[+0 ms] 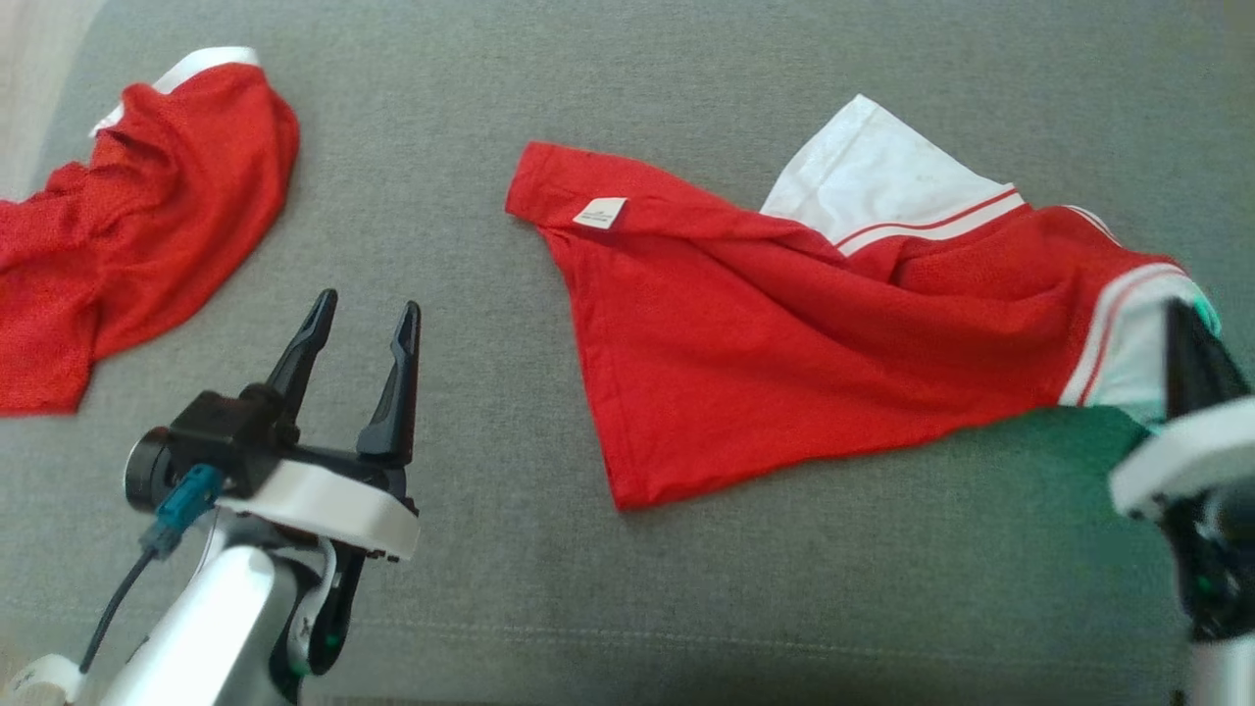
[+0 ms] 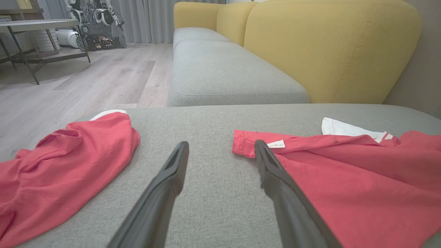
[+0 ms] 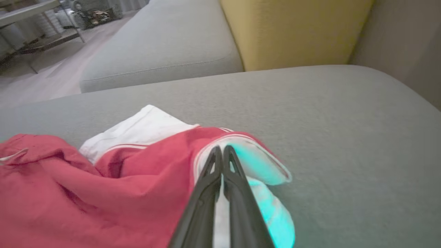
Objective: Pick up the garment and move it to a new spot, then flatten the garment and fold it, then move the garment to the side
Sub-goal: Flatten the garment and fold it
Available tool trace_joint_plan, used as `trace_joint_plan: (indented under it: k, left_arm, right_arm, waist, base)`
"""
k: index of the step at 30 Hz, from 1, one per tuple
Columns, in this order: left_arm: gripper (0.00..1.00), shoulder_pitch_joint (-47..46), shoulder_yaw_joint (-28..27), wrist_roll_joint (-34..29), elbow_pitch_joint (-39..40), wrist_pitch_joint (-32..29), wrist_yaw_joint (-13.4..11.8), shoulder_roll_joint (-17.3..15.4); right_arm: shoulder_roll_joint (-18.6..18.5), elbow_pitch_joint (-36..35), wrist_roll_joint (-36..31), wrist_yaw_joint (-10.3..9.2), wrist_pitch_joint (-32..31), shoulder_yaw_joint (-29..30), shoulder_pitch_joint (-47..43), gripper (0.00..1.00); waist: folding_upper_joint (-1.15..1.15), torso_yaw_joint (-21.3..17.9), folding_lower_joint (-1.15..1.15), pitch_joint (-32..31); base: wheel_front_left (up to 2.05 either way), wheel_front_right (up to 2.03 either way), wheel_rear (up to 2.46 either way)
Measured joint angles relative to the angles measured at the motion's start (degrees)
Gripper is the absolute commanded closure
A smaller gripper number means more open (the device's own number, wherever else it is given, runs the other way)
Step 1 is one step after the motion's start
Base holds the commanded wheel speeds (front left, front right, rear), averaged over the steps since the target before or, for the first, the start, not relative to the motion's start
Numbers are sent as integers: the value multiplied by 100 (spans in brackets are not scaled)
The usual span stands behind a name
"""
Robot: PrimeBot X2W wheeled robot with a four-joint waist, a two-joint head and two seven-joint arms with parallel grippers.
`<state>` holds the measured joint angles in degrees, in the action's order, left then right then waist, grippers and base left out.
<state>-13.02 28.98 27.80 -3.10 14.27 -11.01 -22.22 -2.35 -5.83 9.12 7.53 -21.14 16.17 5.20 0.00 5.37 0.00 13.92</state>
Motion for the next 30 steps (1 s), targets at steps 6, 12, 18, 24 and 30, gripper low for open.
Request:
trace_joint_plan:
  k: [6,12,18,24,30]
  left_arm:
    - [0,-8,7,0,-19,2,51,56]
    - [0,-12,5,0,-49,2,93,83]
    - [0,-22,-4,0,-74,3,101,92]
    - [0,-23,-4,0,-100,3,101,113]
    - [0,-8,-14,0,-105,3,91,111]
  right_arm:
    - [-10,703,-259,0,-115,-655,570,100]
    - [-16,1572,-87,0,90,-1144,892,100]
    - [-26,2343,88,0,477,-1623,1206,0]
    - [-32,2476,233,0,877,-1758,1145,0]
    - [-32,1909,325,0,1223,-1901,716,0]
  waist:
    - [0,156,0,38]
    - [0,288,0,124]
    - [0,292,0,178]
    - [0,255,0,81]
    - [0,183,0,-59]
  base:
    - [0,0,0]
    - [0,0,0]
    - [0,0,0]
    - [0,0,0]
    - [0,0,0]
